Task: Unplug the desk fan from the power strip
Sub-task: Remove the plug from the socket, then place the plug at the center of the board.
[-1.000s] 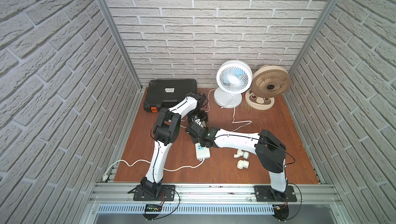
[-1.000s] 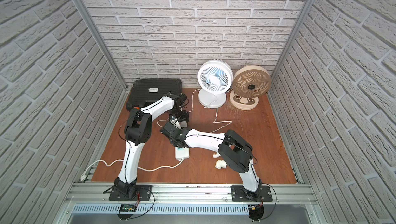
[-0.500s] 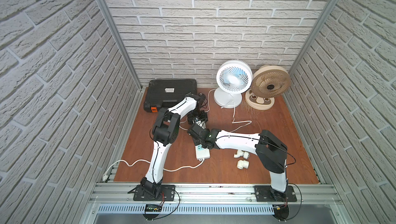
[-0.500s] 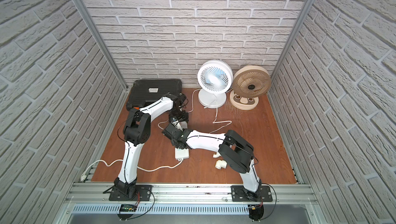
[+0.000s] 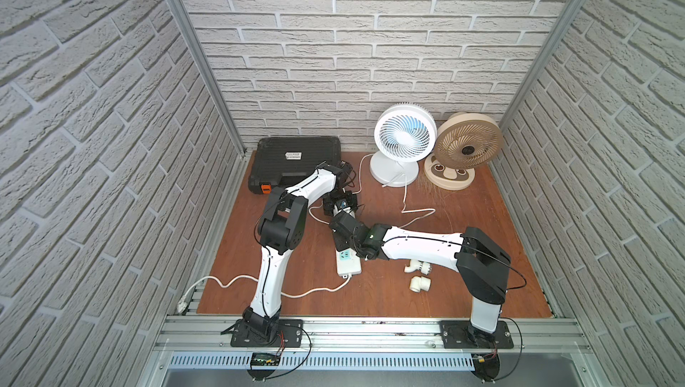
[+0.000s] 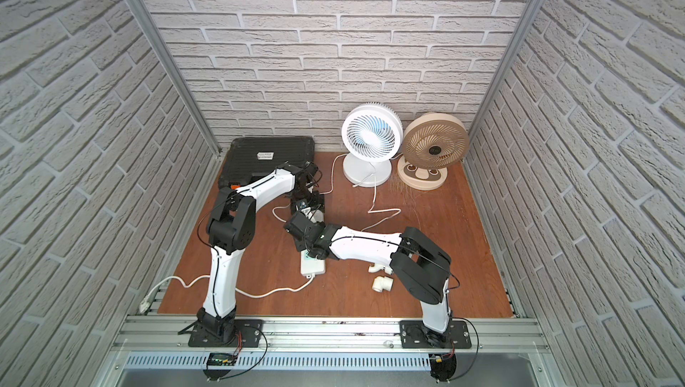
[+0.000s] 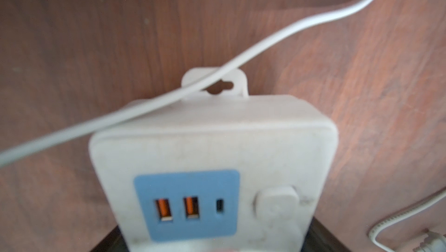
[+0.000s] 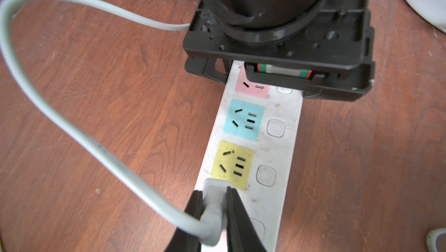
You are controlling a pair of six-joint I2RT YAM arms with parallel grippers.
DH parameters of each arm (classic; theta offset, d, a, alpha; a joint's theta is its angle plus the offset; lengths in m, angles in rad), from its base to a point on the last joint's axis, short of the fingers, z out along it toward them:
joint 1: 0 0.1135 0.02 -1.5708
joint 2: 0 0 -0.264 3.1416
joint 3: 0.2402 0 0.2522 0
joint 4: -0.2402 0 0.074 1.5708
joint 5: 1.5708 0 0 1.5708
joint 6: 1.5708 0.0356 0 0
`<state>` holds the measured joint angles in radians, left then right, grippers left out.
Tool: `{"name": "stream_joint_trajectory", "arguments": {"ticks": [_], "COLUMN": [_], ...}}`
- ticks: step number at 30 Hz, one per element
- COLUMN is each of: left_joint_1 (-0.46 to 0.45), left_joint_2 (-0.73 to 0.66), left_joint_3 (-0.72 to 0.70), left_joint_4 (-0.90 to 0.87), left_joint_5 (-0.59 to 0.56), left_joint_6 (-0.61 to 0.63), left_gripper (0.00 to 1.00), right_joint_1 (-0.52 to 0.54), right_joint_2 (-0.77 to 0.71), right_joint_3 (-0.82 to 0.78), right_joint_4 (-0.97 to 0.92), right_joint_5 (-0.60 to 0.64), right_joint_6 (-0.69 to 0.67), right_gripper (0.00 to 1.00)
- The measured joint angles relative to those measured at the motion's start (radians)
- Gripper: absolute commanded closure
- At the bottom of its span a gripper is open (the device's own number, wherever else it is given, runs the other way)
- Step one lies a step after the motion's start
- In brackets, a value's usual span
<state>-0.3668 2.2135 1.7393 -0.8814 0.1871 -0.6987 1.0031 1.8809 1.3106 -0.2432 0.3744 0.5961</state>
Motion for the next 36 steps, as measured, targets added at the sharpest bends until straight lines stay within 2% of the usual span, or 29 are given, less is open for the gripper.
{"name": "stream_joint_trajectory", "arguments": {"ticks": [4,5,20,29,36], "left_joint_1": [-0.003,-0.003,-0.008,0.018,0.033], "left_joint_2": [-0.005,-0.008,-0.037,-0.182,-0.352], "left_joint_3": [-0.005,-0.006,0.072,0.138,0.088], "left_joint_4": [0.005,0.009,-0.021,0.009,0.091], "left_joint_5": [-0.002,0.003,0.029,0.100,0.059], "left_joint_6": [0.003,0.005,0.030,0.034,0.033], "left_gripper": [0.04,0.02,0.02,0.02,0.02], "right_joint_1": [-0.004,-0.004,-0.013,-0.043,-0.101], "right_joint_2": [0.000,0.000,-0.052,-0.056,-0.056], "right_joint_3": [-0.012,-0.013,-0.029,-0.029,-0.008], "right_joint_4": [0.014,0.017,0.052,0.062,0.056], "right_joint_5": [-0.016,-0.019,-0.067,-0.104,-0.134], "right_joint_6": [0.002,0.003,0.003,0.005,0.017], "right_gripper": [0.97,0.98,0.97,0.97,0.97]}}
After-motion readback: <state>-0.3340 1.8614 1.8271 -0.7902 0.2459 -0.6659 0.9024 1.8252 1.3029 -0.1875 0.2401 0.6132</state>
